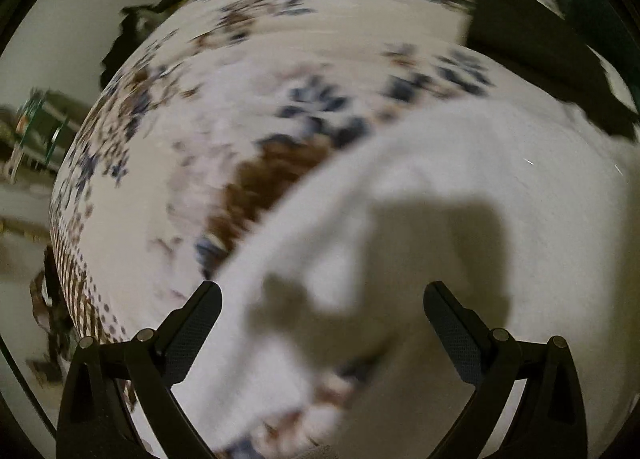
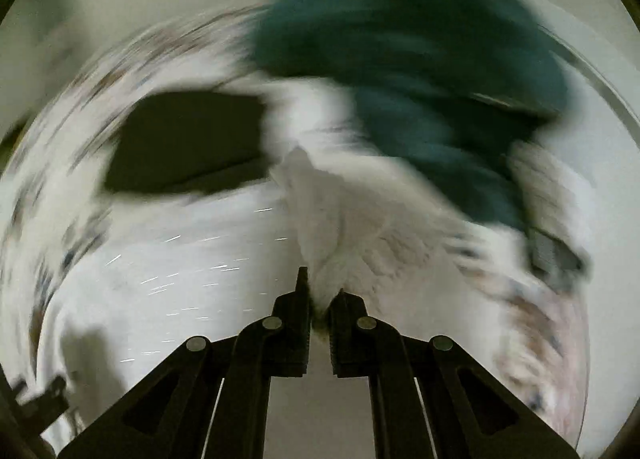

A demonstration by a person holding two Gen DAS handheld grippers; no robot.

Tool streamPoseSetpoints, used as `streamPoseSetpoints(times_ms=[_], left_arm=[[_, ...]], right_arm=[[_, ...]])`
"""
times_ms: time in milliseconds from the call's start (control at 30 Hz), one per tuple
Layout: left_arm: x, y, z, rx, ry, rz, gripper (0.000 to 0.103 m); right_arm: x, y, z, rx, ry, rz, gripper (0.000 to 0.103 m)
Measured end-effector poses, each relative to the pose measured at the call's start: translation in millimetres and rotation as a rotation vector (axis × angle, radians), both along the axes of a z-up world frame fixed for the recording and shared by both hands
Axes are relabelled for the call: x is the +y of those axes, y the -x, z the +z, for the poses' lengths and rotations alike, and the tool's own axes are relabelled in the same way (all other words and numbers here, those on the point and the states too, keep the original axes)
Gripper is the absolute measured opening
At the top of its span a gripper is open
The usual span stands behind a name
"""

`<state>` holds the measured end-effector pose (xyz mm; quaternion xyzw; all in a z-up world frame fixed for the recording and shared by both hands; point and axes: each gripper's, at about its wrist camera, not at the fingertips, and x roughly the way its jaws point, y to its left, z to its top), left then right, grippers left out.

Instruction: Fold small clothes

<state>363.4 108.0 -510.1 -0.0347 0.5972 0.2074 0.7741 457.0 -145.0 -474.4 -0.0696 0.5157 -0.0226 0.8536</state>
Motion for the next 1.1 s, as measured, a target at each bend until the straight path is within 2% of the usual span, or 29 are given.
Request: streamPoseSetpoints(times_ms=[100, 167, 233, 333, 367, 433, 500, 533, 667, 767, 833, 900, 1033, 1100], left_arm=[[31.8, -0.3, -9.2, 0.001, 0.018, 0.064, 0.103], [45.9, -0.3, -13.5, 0.001, 0.029, 0.081, 0.103], [56.0, 0.8, -17.7, -0.003, 0.036, 0.087, 0.103], [67.3, 2.6, -23.5, 0.007, 0.06, 0.09, 0.103], [68.7, 3.5, -23.8, 0.008, 0.067, 0.09, 0.103], [74.6, 10.4, -19.9, 0.005, 0.085, 0.09, 0.103], [83.1, 21.9, -12.7, 0.002, 0.104, 0.095, 0.103], [89.1, 35.6, -6.2, -0.003, 0.122, 0.105, 0.103], [111.7, 98.7, 5.0, 0.056, 0.199, 0.188, 0.103], [138.1, 164.0, -1.9, 0.126, 0.394, 0.329, 0.103], [156.9, 204.3, -9.6, 0.141, 0.484, 0.428, 0.103], [175.8, 237.9, -23.4, 0.133, 0.534, 0.514, 0.103], [198.4, 265.0, -52.8, 0.115, 0.614, 0.64, 0.103], [201.5, 271.3, -71.8, 0.141, 0.633, 0.678, 0.103]], right_arm=[[113.8, -7.2, -58.0, 0.065, 0.082, 0.206, 0.007], [158.9, -4.7, -75.6, 0.083, 0.11, 0.268, 0.007], [184.0, -0.3, -93.6, 0.1, 0.133, 0.291, 0.007], [192.6, 0.4, -109.7, 0.176, 0.12, 0.27, 0.008], [186.4, 2.5, -108.9, 0.204, 0.088, 0.263, 0.01], [168.7, 1.1, -101.2, 0.25, -0.009, 0.239, 0.023], [135.9, 9.8, -87.3, 0.275, -0.11, 0.189, 0.062], [118.5, 18.5, -80.4, 0.277, -0.143, 0.157, 0.066], [56.4, 60.4, -65.7, 0.328, -0.178, 0.036, 0.075], [26.5, 91.7, -53.9, 0.365, -0.172, -0.03, 0.075], [7.9, 112.4, -57.7, 0.391, -0.167, -0.067, 0.075], [-3.5, 123.0, -66.7, 0.413, -0.152, -0.083, 0.075], [-16.5, 139.0, -84.7, 0.468, -0.166, -0.134, 0.076], [-18.5, 144.9, -90.1, 0.479, -0.186, -0.158, 0.075]])
